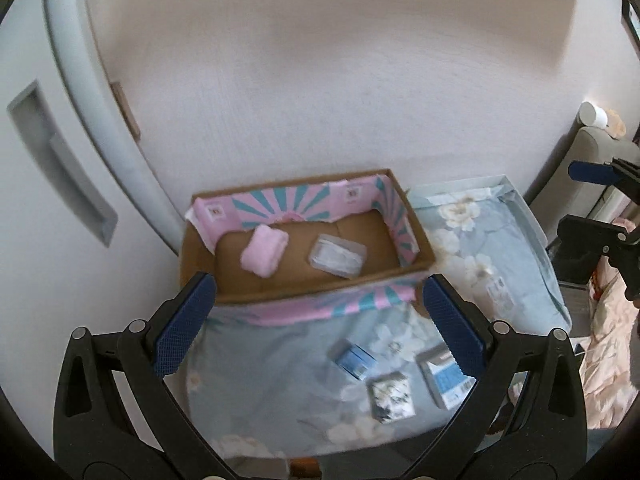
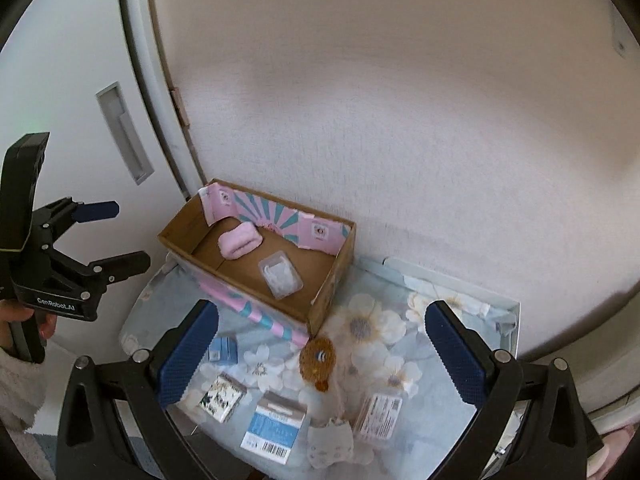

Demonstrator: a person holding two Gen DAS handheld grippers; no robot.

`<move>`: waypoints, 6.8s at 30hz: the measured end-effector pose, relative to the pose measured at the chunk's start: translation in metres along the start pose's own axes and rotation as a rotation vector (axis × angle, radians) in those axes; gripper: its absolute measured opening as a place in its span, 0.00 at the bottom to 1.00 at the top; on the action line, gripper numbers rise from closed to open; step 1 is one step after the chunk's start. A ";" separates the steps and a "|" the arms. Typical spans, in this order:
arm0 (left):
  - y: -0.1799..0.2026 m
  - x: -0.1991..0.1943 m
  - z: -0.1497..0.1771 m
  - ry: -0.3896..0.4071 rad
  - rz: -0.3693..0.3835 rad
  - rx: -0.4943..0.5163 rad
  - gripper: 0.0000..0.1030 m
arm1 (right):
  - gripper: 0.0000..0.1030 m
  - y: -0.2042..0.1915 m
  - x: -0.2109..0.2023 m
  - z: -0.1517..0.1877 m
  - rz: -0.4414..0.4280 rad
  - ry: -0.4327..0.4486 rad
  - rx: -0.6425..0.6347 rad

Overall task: Organize objects
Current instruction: 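Withdraw both tools from the box back over the bed, then grasp the small blue box with left tool while right tool grasps the white sock, then lower the blue box into the cardboard box with left tool while right drops the sock, then withdraw both tools from the box back over the bed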

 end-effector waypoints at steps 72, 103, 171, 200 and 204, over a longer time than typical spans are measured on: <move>0.043 0.139 0.148 -0.063 0.090 -0.060 0.44 | 0.37 0.036 0.089 0.218 -0.020 -0.188 0.427; 0.033 0.048 0.029 0.010 0.110 -0.034 0.44 | 0.37 0.035 0.035 0.078 -0.043 -0.071 0.225; -0.113 0.264 0.007 -0.317 0.175 0.052 0.83 | 0.77 -0.072 0.291 -0.052 -0.145 -0.363 0.121; -0.103 0.239 0.005 -0.213 0.207 0.123 1.00 | 0.95 -0.086 0.258 -0.064 -0.153 -0.304 0.096; -0.107 0.224 0.002 -0.184 0.201 0.114 1.00 | 0.95 -0.088 0.240 -0.072 -0.154 -0.277 0.079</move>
Point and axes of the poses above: each gripper's, at about its wrist camera, not at the fingertips, and x roughly the way its jaws point, y to its right, z to its underside, the point moved 8 cm from there along x, roughly the way its jaws point, and after that the axes turned 2 degrees about y, right-handed, at the moved point
